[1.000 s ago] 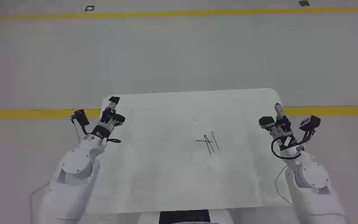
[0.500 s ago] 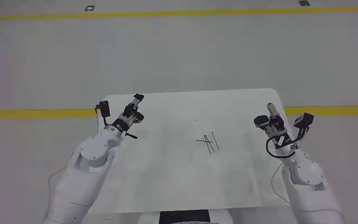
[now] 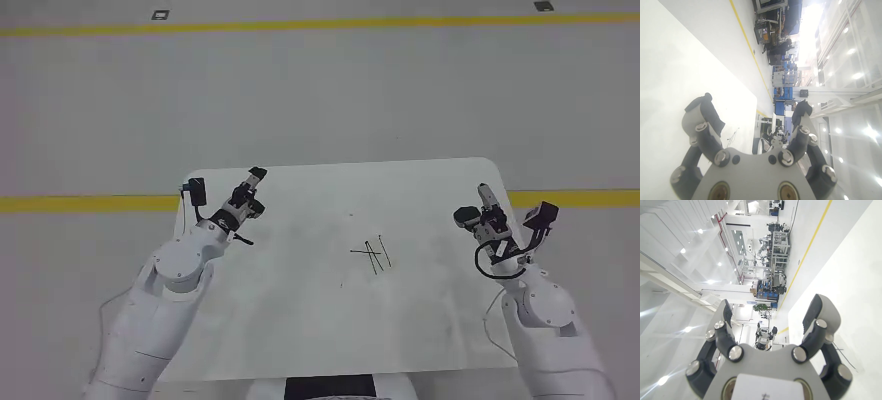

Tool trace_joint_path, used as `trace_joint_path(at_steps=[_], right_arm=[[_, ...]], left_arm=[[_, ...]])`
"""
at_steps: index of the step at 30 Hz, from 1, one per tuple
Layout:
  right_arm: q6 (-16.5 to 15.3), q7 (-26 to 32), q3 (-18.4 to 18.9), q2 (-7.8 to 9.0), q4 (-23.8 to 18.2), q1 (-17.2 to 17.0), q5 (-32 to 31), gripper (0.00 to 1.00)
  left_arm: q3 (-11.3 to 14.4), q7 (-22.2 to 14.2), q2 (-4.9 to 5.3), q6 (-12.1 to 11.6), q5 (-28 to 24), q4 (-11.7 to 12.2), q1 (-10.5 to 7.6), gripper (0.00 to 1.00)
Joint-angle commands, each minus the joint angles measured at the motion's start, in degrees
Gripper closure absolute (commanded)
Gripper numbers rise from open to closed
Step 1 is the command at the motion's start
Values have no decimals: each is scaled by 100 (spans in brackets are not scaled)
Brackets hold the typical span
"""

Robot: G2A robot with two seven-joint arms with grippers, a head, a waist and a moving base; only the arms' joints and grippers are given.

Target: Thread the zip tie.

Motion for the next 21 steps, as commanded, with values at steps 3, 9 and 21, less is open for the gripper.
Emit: trace_joint_path(at_steps=[3,9,21], right_arm=[[0,0,0,0,0,0,0,0],[0,0,0,0,0,0,0,0],[-44,2017,776,142,1015,97,900,0]], left_arm=[[0,0,0,0,0,0,0,0],[0,0,0,0,0,0,0,0],[1612,-60,-211,220,916,33,-672,0]])
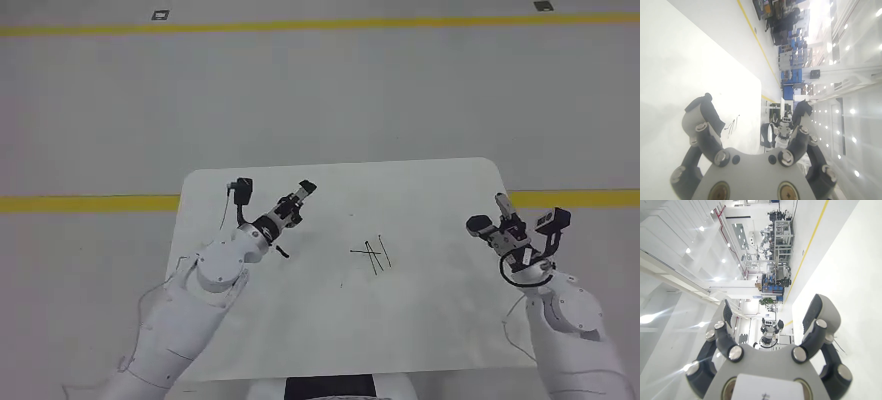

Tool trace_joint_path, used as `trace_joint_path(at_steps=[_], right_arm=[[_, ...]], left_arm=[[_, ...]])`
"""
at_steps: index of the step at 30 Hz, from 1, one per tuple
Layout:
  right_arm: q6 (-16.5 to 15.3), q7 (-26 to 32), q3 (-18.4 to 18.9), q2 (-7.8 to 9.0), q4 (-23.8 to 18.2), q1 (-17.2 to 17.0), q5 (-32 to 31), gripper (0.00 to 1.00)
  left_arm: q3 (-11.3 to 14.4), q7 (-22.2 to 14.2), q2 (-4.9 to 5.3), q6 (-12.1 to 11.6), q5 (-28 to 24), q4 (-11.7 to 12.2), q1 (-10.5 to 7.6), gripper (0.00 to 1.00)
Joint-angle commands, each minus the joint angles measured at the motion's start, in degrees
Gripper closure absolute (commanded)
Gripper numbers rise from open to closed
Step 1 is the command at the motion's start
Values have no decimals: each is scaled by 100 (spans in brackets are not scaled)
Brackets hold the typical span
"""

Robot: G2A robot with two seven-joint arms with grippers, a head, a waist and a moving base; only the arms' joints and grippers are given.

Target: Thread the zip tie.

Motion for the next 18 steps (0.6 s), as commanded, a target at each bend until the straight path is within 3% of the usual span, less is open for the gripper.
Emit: trace_joint_path(at_steps=[1,3,12,13,14,16,18], right_arm=[[97,351,98,23,162,29,200,0],[132,684,183,44,274,66,375,0],[132,684,183,44,274,66,375,0],[132,684,183,44,274,66,375,0],[132,684,183,44,274,66,375,0],[132,684,183,44,274,66,375,0],[132,684,183,44,274,66,375,0]], left_arm=[[284,-79,-42,35,114,66,-158,0],[410,-186,-55,22,224,81,-239,0],[410,-186,-55,22,224,81,-239,0],[556,-467,-59,53,260,6,-251,0],[668,-713,-62,120,325,-54,-300,0],[908,-1399,-80,451,511,-231,-681,0],[1092,-1716,-126,767,473,-227,-980,0]])
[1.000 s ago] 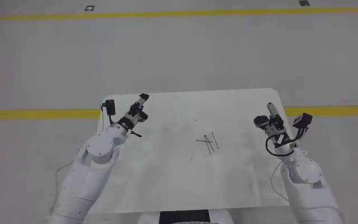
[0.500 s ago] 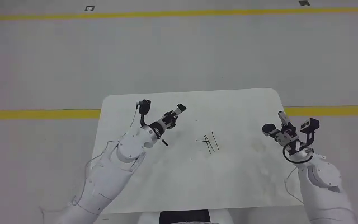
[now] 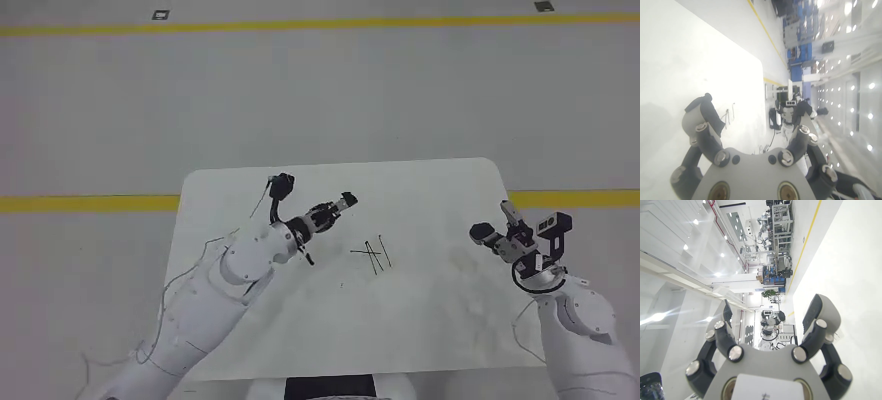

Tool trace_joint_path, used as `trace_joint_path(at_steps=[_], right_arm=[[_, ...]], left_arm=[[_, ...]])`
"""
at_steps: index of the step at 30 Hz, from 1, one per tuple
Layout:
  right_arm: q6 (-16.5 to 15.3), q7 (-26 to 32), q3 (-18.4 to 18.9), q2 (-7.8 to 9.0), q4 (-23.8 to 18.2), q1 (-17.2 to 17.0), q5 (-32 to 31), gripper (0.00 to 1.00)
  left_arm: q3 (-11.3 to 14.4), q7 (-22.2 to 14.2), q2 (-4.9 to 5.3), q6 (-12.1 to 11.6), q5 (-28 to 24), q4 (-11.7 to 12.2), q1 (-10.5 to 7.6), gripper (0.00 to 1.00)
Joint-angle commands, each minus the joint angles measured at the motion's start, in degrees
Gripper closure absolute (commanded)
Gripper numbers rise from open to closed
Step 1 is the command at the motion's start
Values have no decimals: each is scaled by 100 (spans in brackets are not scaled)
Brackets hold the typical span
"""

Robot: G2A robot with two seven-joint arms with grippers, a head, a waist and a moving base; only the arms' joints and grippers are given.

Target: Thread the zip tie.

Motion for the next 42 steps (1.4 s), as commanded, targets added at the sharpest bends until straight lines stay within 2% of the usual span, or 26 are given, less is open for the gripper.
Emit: trace_joint_path(at_steps=[1,2,5,16,17,18,19,21,22,24,28,37,39,42], right_arm=[[0,1,0,0,0,0,1,0],[0,1,0,0,0,0,1,0],[0,1,0,0,0,0,1,0],[0,1,0,0,0,0,1,0],[0,1,0,0,0,0,1,0],[0,1,0,0,0,0,1,0],[0,1,0,0,0,0,1,0],[0,1,0,0,0,0,1,0],[0,1,0,0,0,0,1,0],[0,1,0,0,0,0,1,0],[0,1,0,0,0,0,1,0],[0,1,0,0,0,0,1,0],[0,1,0,0,0,0,1,0],[0,1,0,0,0,0,1,0]], left_arm=[[241,-767,-45,266,-25,43,-286,0],[383,-878,-82,369,29,160,-475,0],[692,-1046,-200,369,-132,486,-827,0],[692,-1046,-200,369,-132,486,-827,0],[789,-1117,-207,369,7,431,-878,0],[1018,-1242,-240,369,320,470,-1038,0],[1171,-1289,-307,369,370,699,-1206,0],[1405,-1428,-432,369,337,972,-1484,0],[1569,-1486,-528,369,304,1177,-1651,0],[1749,-1520,-682,369,124,1442,-1892,0],[2170,-1577,-992,369,19,2193,-2331,0],[2170,-1577,-992,369,19,2193,-2331,0],[2178,-1462,-1012,369,-77,2154,-2251,0],[2235,-1391,-1064,369,-117,2305,-2250,0]])
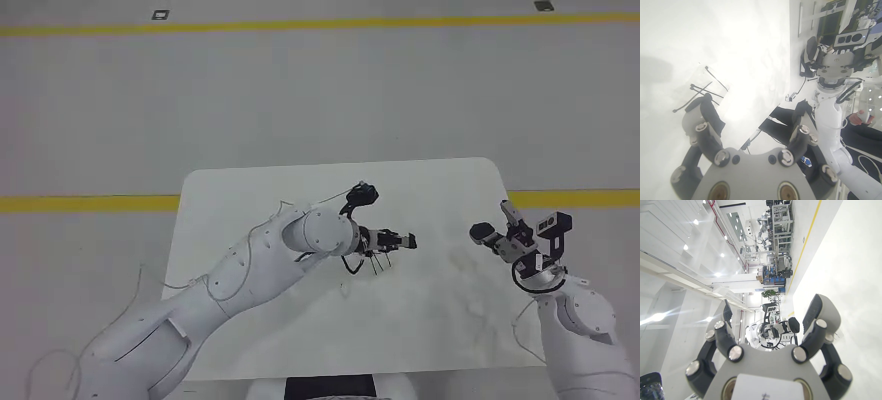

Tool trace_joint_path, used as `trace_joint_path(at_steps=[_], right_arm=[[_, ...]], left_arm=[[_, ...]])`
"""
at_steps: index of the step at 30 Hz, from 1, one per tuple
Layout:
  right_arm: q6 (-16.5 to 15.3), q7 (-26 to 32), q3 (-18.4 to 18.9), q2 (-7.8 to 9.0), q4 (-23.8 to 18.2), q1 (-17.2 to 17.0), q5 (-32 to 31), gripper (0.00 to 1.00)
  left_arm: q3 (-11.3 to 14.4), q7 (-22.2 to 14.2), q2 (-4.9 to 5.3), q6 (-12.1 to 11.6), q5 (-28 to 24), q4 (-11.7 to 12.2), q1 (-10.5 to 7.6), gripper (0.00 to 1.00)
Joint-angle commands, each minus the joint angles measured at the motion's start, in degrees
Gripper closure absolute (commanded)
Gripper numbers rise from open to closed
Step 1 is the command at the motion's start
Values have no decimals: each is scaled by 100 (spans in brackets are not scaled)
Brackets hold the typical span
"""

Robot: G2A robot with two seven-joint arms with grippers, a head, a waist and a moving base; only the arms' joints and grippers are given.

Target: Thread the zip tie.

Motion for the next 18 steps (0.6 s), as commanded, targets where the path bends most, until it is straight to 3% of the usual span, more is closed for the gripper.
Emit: trace_joint_path(at_steps=[1,6,18], right_arm=[[0,1,0,0,0,0,1,0],[0,1,0,0,0,0,1,0],[0,1,0,0,0,0,1,0]], left_arm=[[23,95,-44,1,-72,137,8,0],[216,217,-198,1,-147,465,-53,0],[304,192,-235,1,-79,392,-73,0]])
